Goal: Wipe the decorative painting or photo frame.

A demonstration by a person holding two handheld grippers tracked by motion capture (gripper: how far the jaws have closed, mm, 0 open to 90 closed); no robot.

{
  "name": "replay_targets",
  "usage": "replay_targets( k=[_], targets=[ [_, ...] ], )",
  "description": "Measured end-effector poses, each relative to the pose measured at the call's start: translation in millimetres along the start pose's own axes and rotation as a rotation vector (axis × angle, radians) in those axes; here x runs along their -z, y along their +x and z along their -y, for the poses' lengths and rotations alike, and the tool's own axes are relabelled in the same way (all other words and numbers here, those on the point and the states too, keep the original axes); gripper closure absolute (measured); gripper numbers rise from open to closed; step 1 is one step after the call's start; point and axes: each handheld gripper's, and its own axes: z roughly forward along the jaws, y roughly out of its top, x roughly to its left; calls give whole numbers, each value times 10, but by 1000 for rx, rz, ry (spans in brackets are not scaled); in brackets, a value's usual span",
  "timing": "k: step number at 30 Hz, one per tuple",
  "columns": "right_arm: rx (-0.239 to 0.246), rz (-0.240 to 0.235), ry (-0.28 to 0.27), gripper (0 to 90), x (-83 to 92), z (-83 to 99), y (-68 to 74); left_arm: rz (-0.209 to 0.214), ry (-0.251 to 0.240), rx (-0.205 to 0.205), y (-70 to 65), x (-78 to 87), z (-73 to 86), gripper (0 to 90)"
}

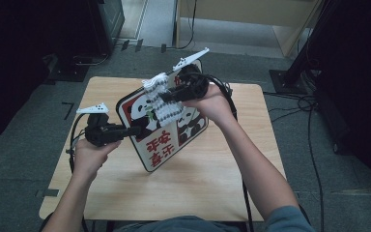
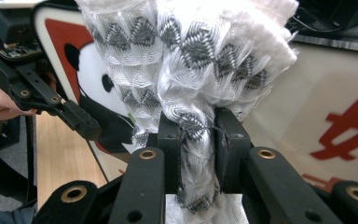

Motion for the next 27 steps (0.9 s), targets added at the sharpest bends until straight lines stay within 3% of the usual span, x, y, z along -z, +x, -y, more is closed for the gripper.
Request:
replay_targets(
  k=[5,27],
  targets=[
    [-25,-7,-11,757,-38,101,-19,0,3,-4,3,0,-1,756],
    [-26,-28,-21,757,-186,367,-29,5,-2,6,17,-2,-4,755]
  ],
)
